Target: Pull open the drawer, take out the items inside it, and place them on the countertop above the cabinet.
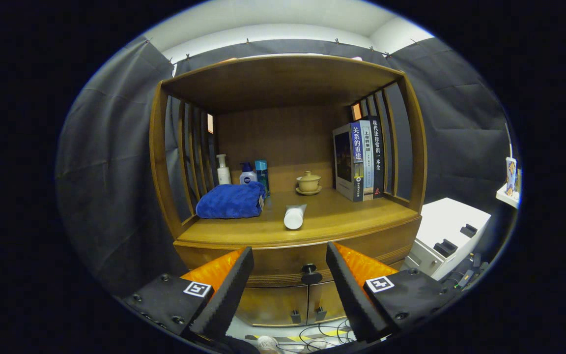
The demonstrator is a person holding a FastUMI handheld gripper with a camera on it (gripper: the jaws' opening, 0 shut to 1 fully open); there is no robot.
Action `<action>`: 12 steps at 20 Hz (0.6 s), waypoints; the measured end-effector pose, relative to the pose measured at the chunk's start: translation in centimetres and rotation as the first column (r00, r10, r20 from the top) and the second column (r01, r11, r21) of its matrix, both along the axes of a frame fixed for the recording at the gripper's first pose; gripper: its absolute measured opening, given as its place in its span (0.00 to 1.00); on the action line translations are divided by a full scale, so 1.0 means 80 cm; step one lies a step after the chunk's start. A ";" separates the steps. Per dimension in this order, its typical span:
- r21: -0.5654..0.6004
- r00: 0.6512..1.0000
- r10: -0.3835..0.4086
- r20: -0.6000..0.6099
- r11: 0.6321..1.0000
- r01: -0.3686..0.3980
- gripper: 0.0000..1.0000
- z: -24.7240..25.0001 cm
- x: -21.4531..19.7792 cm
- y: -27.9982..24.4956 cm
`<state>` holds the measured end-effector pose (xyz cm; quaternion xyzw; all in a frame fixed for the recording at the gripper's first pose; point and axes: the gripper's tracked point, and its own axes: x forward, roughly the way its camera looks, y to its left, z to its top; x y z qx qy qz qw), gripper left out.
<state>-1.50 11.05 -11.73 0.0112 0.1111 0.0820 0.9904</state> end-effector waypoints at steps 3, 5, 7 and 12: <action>-0.002 1.000 0.003 0.003 1.000 -0.003 0.98 0.001 0.000 0.003; 0.002 1.000 0.004 0.001 1.000 -0.004 0.98 0.002 -0.001 0.004; 0.004 1.000 0.001 -0.003 1.000 -0.001 0.98 0.001 -0.002 0.003; 0.006 1.000 0.001 0.012 1.000 -0.001 0.98 0.009 -0.002 0.003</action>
